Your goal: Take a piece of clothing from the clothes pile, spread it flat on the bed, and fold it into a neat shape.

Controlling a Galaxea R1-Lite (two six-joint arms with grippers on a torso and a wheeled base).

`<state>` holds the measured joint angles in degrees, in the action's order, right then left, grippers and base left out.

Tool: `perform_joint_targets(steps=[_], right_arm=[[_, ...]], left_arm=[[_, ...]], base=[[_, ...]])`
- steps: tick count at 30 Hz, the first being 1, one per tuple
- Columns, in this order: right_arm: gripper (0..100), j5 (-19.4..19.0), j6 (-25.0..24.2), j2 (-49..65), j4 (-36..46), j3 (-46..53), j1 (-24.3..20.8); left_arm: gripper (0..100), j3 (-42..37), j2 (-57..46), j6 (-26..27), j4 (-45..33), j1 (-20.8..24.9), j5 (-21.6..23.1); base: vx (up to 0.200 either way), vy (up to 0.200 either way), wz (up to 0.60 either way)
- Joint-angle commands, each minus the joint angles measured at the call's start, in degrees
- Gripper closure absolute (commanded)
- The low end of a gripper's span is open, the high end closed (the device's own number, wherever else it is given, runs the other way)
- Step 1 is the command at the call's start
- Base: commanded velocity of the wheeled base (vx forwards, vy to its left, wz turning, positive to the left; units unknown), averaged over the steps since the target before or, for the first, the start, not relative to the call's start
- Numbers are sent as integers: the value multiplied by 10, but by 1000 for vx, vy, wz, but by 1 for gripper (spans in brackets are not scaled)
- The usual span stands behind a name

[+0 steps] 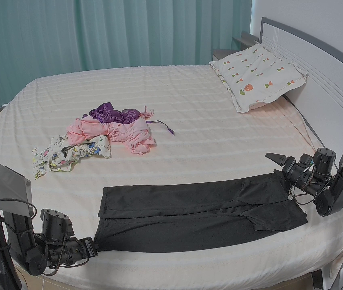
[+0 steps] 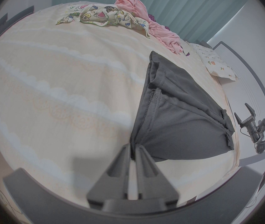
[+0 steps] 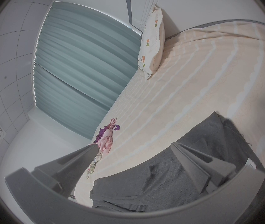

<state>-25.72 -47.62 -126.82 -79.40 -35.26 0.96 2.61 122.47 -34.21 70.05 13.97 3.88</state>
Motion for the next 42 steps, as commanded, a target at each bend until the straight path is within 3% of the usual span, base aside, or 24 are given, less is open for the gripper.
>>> perform_joint_targets(steps=[1, 13, 18, 20, 26, 42], right_arm=[[0, 0, 0, -1, -1, -1, 1], [0, 0, 0, -1, -1, -1, 1], [0, 0, 0, -2, -1, -1, 1], [0, 0, 1, -3, -1, -1, 0], [0, 0, 0, -5, -1, -2, 1], [0, 1, 1, -10, -1, -3, 1]], left_arm=[[0, -5, -4, -1, 1, 2, -2], [0, 73, -61, -14, -13, -31, -4], [0, 162, -59, -33, -79, -31, -4], [0, 252, -57, -68, -151, -31, -5], [0, 382, 1, -73, -236, -31, -7], [0, 470, 69, -72, -258, -30, -32]], base=[[0, 0, 0], [0, 0, 0], [0, 0, 0], [0, 0, 0], [0, 0, 0], [0, 0, 0]])
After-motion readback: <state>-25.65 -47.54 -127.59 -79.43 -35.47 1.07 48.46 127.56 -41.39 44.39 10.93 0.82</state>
